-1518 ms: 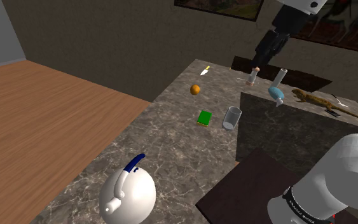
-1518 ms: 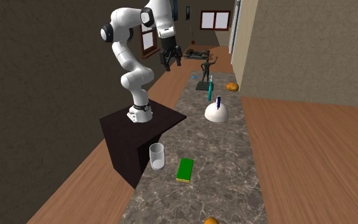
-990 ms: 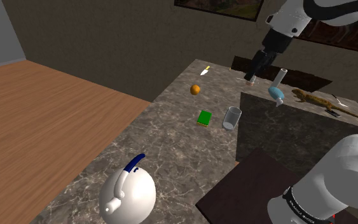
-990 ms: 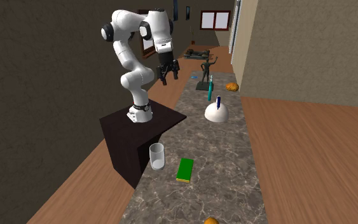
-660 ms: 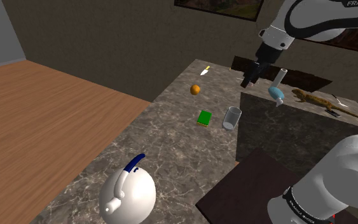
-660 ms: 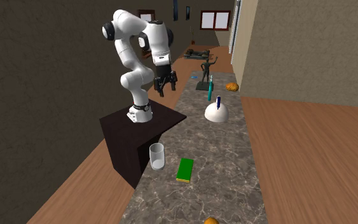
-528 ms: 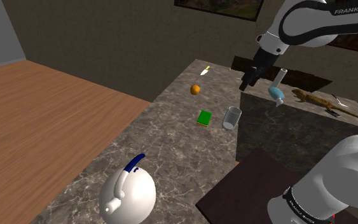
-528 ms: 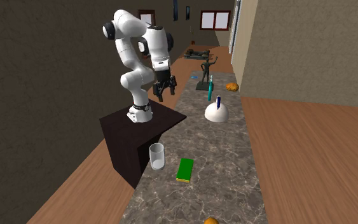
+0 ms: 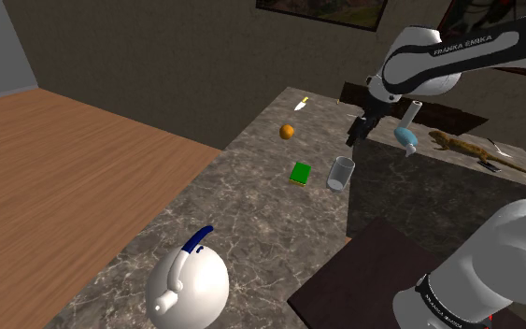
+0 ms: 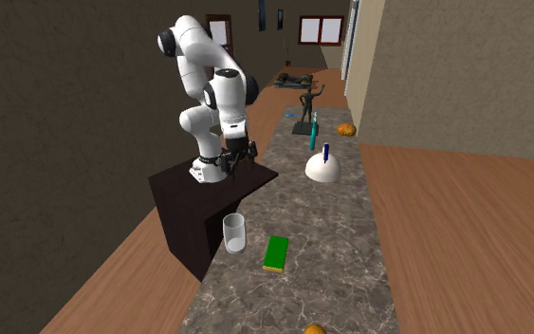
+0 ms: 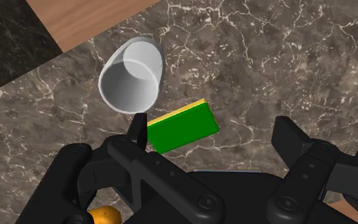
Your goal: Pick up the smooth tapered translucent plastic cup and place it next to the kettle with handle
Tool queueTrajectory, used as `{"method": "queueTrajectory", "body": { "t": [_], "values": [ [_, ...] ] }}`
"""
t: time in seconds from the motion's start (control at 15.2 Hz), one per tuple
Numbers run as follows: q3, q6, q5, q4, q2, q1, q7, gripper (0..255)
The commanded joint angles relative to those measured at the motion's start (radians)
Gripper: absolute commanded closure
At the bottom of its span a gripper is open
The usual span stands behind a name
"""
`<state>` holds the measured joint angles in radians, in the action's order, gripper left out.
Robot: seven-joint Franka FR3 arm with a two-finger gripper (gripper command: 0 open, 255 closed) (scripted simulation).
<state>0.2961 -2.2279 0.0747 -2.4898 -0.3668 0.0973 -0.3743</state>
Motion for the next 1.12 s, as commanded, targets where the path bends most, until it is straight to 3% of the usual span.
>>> {"method": "queueTrajectory", "body": {
  "t": [0.0,0.33,0.73,1.06],
  "values": [
    [0.025,-0.057,0.000,0.001,0.062,0.005,-0.030,0],
    [0.084,-0.175,-0.036,0.047,0.241,0.014,-0.122,0],
    [0.123,-0.286,-0.141,0.142,0.474,0.041,-0.262,0],
    [0.111,-0.341,-0.189,0.148,0.542,0.055,-0.299,0]
  ]
}}
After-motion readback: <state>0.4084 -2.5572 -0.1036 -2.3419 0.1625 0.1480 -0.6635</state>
